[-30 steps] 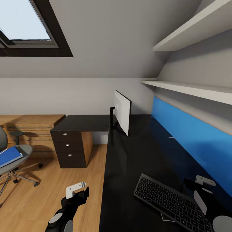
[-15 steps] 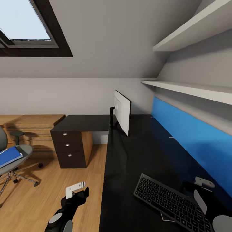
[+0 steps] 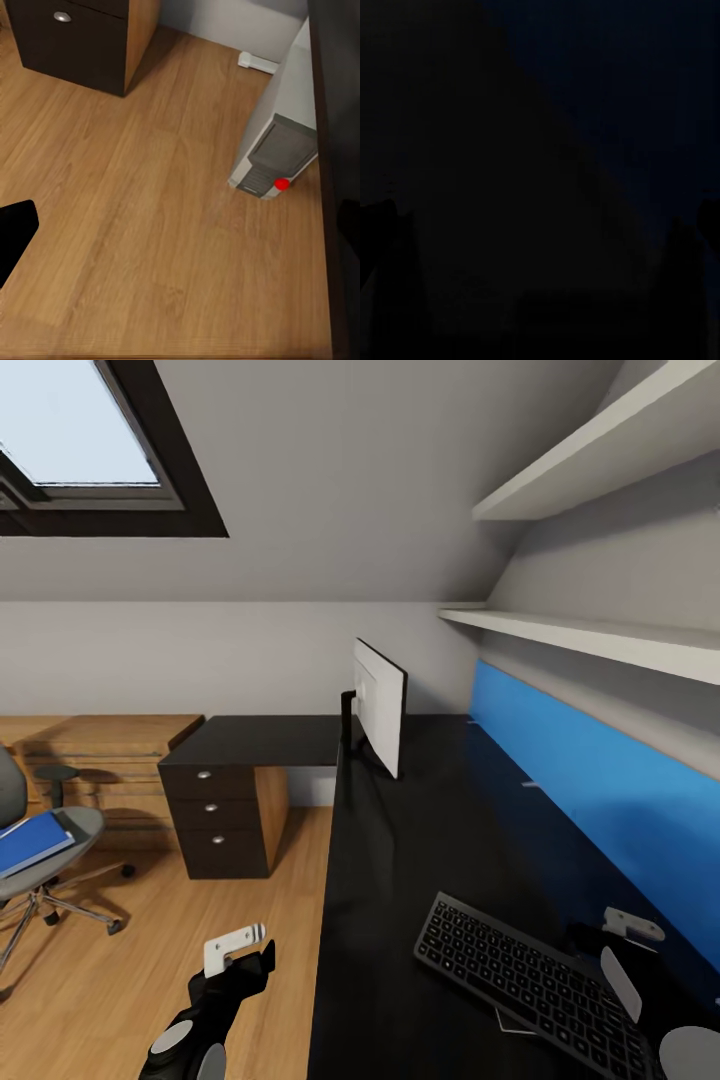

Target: In the bedroom, organize the workspace by keeping the computer under the desk, ensuring the monitor is on the desk, placing the keyboard on the desk next to the monitor, placing the mouse on the desk next to the keyboard, moving the folder from the swivel chair onto the desk next to the mouse, stacking the notebook on top of the folder with the pen on top of the notebook, and positioning the swivel chair next to the desk.

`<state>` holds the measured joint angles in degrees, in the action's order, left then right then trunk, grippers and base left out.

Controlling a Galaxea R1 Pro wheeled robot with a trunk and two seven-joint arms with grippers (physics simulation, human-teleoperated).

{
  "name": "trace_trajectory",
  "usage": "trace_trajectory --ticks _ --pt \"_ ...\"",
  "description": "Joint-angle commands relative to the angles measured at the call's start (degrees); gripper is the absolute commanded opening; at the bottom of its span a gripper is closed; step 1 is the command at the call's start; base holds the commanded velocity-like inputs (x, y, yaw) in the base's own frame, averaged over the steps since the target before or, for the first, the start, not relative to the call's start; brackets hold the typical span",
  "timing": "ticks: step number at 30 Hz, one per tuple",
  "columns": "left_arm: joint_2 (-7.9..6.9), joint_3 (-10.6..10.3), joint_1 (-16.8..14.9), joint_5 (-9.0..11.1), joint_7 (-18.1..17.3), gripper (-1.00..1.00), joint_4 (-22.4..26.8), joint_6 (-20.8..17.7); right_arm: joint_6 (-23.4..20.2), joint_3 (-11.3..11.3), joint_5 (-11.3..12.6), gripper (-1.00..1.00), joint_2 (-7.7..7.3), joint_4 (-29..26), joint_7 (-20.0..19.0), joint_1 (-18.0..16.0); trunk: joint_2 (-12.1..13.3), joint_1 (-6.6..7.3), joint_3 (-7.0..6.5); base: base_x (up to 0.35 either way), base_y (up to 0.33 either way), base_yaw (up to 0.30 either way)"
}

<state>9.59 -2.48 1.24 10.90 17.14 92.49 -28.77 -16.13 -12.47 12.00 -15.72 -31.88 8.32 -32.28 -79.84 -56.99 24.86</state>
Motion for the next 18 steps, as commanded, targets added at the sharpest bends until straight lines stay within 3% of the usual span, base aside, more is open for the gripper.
trace_trajectory --ticks 1,10,18 --pt "-0.01 -0.1 0.0 0.6 0.5 1.0 0.1 -0.2 -0.6 0.1 0.4 1.0 -0.01 1.1 0.3 0.0 0.0 0.02 0.06 -0.227 0.0 0.0" --pt "-0.01 -0.1 0.0 0.6 0.5 1.0 0.1 -0.2 -0.5 0.1 0.4 1.0 0.07 1.1 0.5 0.0 0.0 0.02 0.06 -0.108 0.001 0.0" --pt "-0.01 -0.1 0.0 0.6 0.5 1.0 0.1 -0.2 -0.5 0.1 0.3 1.0 0.13 1.1 0.6 0.0 0.0 0.02 0.06 -0.201 0.022 0.0"
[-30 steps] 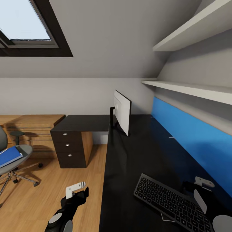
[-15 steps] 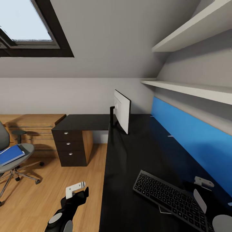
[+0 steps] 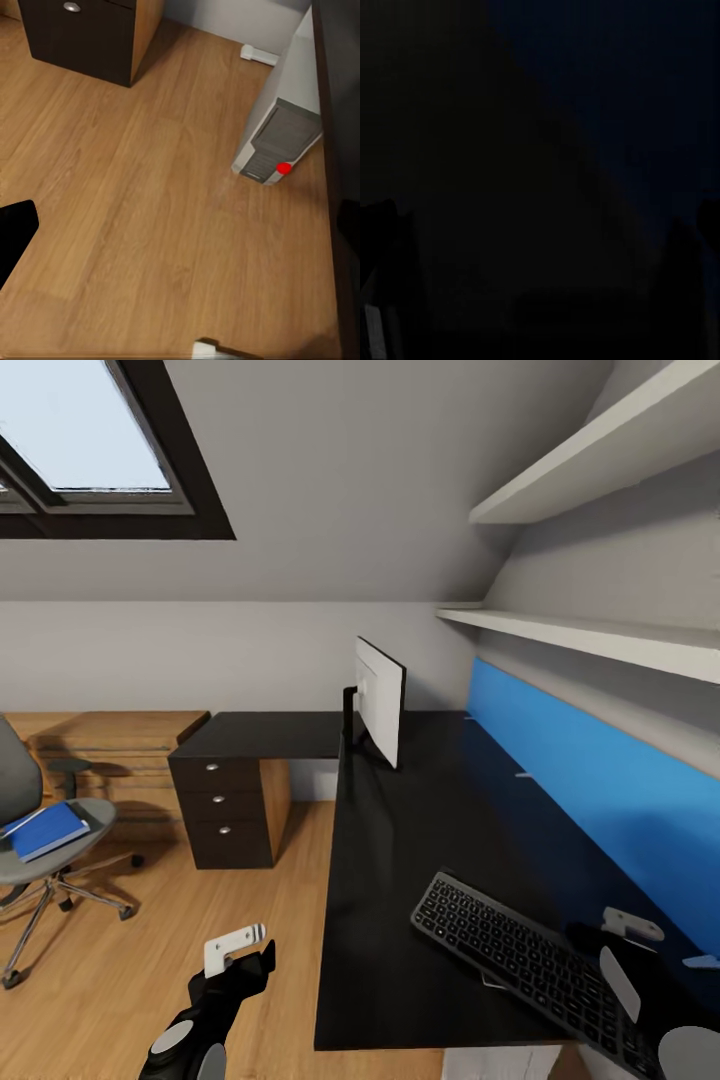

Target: In the bedroom, organize the workspace by keeping the computer under the desk, ensuring the monitor is on the desk, placing the keyboard on the desk next to the monitor, placing the mouse on the desk next to the keyboard, moving the folder from the swivel chair onto the desk next to the mouse, stacking the notebook on top of the folder with the pen on top of the notebook, and positioning the swivel chair next to the desk.

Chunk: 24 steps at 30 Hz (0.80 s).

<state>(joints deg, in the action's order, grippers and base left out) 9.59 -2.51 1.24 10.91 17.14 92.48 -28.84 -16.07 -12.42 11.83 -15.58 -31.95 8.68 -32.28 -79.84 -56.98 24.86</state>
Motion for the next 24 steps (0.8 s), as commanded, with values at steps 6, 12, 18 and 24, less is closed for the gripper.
trace_trajectory --ticks 6,12,18,24 --pt "-0.01 -0.1 0.0 0.6 0.5 1.0 0.1 -0.2 -0.5 0.2 0.5 1.0 0.06 1.0 0.3 0.0 0.0 0.01 0.06 -0.211 0.099 0.0" --pt "-0.01 -0.1 0.0 0.6 0.5 1.0 0.1 -0.2 -0.5 0.2 0.5 1.0 0.09 1.0 0.3 0.0 0.0 0.01 0.06 -0.12 0.045 0.0" --pt "-0.01 -0.1 0.0 0.6 0.5 1.0 0.1 -0.2 -0.5 0.2 0.5 1.0 0.1 0.9 0.3 0.0 0.0 0.01 0.06 -0.099 0.045 0.0" --pt "-0.01 -0.1 0.0 0.6 0.5 1.0 0.0 -0.2 -0.5 0.2 0.5 1.0 0.11 0.9 0.3 0.0 0.0 0.01 0.06 -0.065 0.005 0.0"
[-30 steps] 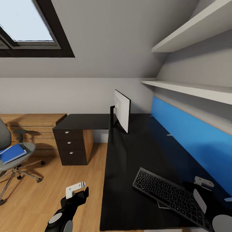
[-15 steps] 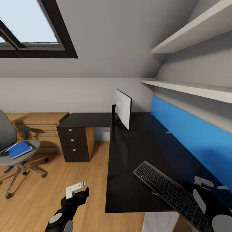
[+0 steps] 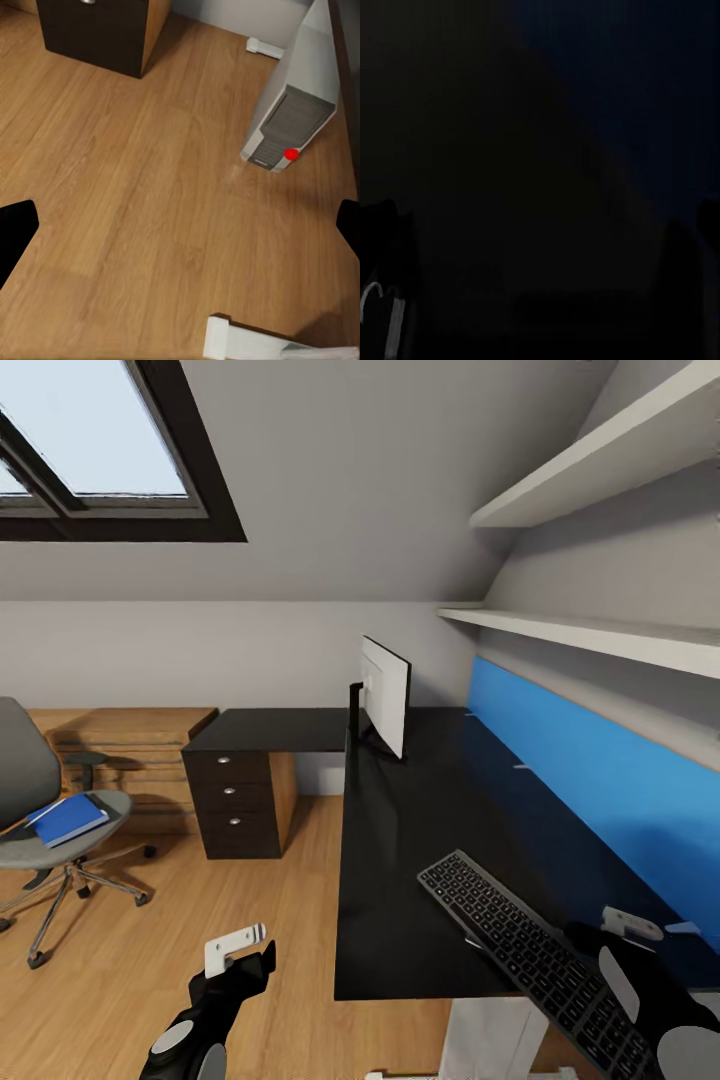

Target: In the bedroom, organize the workspace by keeping the computer under the desk, ensuring the monitor is on the desk, placing the keyboard on the desk next to the monitor, placing the mouse on the desk next to the keyboard, moving the folder from the swivel chair onto the desk next to the mouse, stacking the notebook on top of the folder with the pen on top of the notebook, and positioning the swivel chair next to the desk.

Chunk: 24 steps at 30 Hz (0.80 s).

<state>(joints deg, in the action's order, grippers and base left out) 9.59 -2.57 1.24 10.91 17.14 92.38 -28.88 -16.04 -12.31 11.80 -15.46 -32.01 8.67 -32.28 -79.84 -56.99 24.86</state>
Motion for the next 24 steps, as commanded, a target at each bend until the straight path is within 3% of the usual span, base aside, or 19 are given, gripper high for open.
trace_trajectory --ticks 1,5,19,24 --pt "-0.01 -0.1 0.0 0.6 0.5 1.0 0.1 -0.2 -0.5 0.1 0.5 1.0 -0.01 1.0 0.3 0.0 0.0 0.02 0.06 -0.23 0.001 0.0" --pt "-0.01 -0.1 0.0 0.6 0.5 1.0 0.1 -0.3 -0.2 0.1 0.6 1.0 -0.01 0.8 0.0 0.0 0.0 0.02 0.06 -0.088 0.0 0.0" --pt "-0.01 -0.1 0.0 0.5 0.5 1.0 -0.1 -0.3 1.5 0.0 0.7 1.0 0.08 -4.1 -0.3 0.1 5.6 3.09 -2.45 -0.005 0.0 0.0" --pt "-0.01 -0.1 0.0 0.5 0.5 1.0 -0.2 -0.3 1.3 -0.1 0.8 1.0 0.14 -8.5 -0.8 0.2 7.6 4.19 -3.35 0.0 0.0 0.0"
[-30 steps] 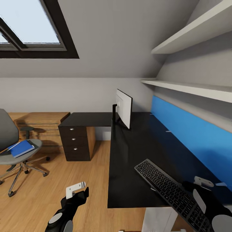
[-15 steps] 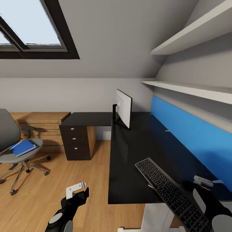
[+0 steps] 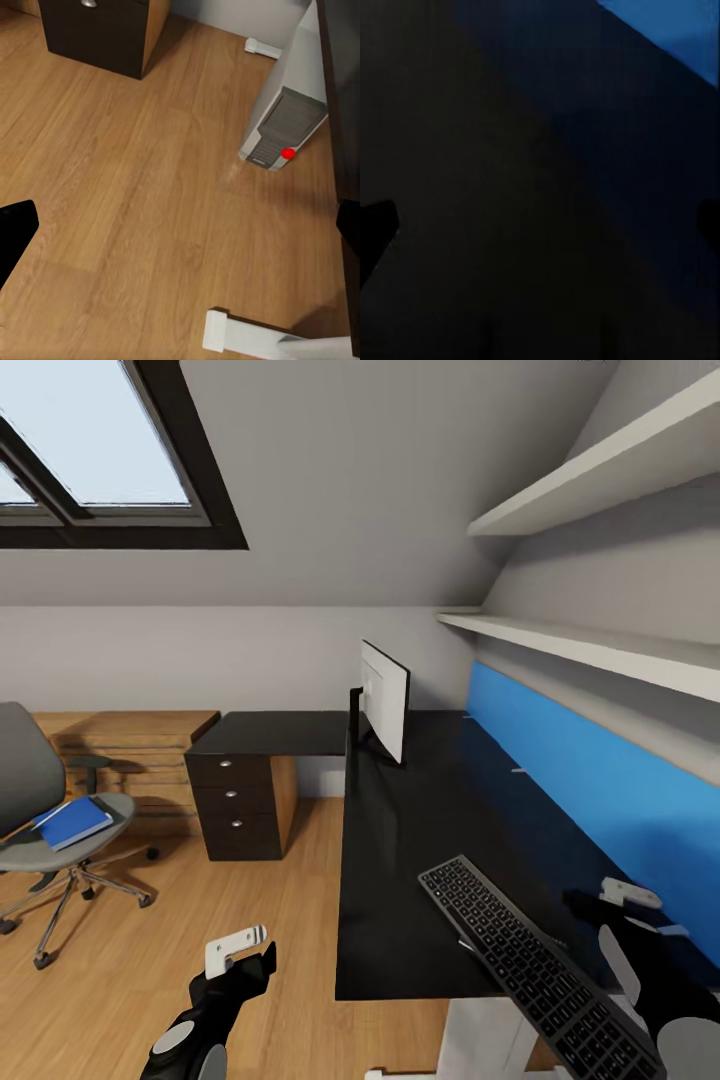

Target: In the bedroom, organize the workspace by keeping the computer under the desk, ensuring the monitor is on the desk, placing the keyboard on the desk next to the monitor, placing the mouse on the desk next to the keyboard, moving the folder from the swivel chair onto the desk next to the mouse, stacking the notebook on top of the folder with the pen on top of the notebook, and positioning the swivel chair next to the desk.

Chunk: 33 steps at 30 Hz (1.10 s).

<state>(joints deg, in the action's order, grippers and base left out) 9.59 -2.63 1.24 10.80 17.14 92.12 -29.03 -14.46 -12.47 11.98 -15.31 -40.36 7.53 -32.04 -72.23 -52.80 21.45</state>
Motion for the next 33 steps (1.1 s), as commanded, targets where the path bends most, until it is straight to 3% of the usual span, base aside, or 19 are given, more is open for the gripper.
trace_trajectory --ticks 1,6,9,11,13,19,20,21,27,33 --pt "-0.01 -0.1 0.0 0.6 0.5 1.0 0.1 -0.2 -0.3 0.1 0.6 1.0 0.01 -0.8 0.3 0.0 0.4 0.22 -0.13 0.0 0.0 0.0" --pt "-0.01 -0.1 0.0 0.5 0.5 1.0 0.1 -0.2 -2.8 0.0 0.8 1.0 0.98 -8.0 0.1 0.5 2.4 1.32 -1.02 0.0 0.0 0.0" --pt "-0.01 -0.1 0.0 0.5 0.5 1.0 0.1 -0.2 -6.7 -0.1 0.9 1.0 2.2 -13.2 0.1 1.7 3.6 1.98 -1.56 0.0 0.0 0.0" --pt "-0.01 -0.1 0.0 0.5 0.5 1.0 0.1 -0.2 -11.4 -0.1 1.0 1.0 3.59 -20.8 0.1 4.6 4.4 2.42 -1.92 0.0 0.0 0.0" --pt "-0.01 -0.1 0.0 0.5 0.5 1.0 0.1 -0.2 -13.1 -0.1 1.1 1.0 4.29 -24.3 0.1 6.4 5.2 2.86 -2.28 0.0 0.0 0.0" --pt "-0.01 0.0 0.0 0.5 0.5 1.0 0.1 -0.2 -16.2 -0.2 1.2 1.0 6.3 -28.5 0.2 8.3 5.6 3.08 -2.46 0.0 0.0 0.0" --pt "-0.01 0.0 0.0 0.5 0.5 1.0 0.1 -0.2 -18.4 -0.4 1.2 1.0 7.74 -30.5 0.3 8.6 5.6 3.08 -2.46 0.0 0.0 0.0" --pt "-0.01 0.0 0.0 0.6 0.5 1.0 0.1 -0.2 -18.7 -0.4 1.2 1.0 8.01 -30.8 0.3 8.6 5.6 3.08 -2.46 0.0 0.0 0.0" --pt "-0.02 0.1 0.0 0.6 0.5 1.0 0.1 -0.2 -19.8 -0.5 1.1 1.0 8.93 -31.9 0.4 8.7 5.6 3.08 -2.46 -0.016 0.0 0.0" --pt "-0.05 0.1 0.0 0.7 0.5 1.0 0.1 -0.2 -20.1 -1.0 1.0 1.0 9.06 -32.0 0.5 8.8 5.6 3.08 -2.46 -0.313 0.087 0.0"
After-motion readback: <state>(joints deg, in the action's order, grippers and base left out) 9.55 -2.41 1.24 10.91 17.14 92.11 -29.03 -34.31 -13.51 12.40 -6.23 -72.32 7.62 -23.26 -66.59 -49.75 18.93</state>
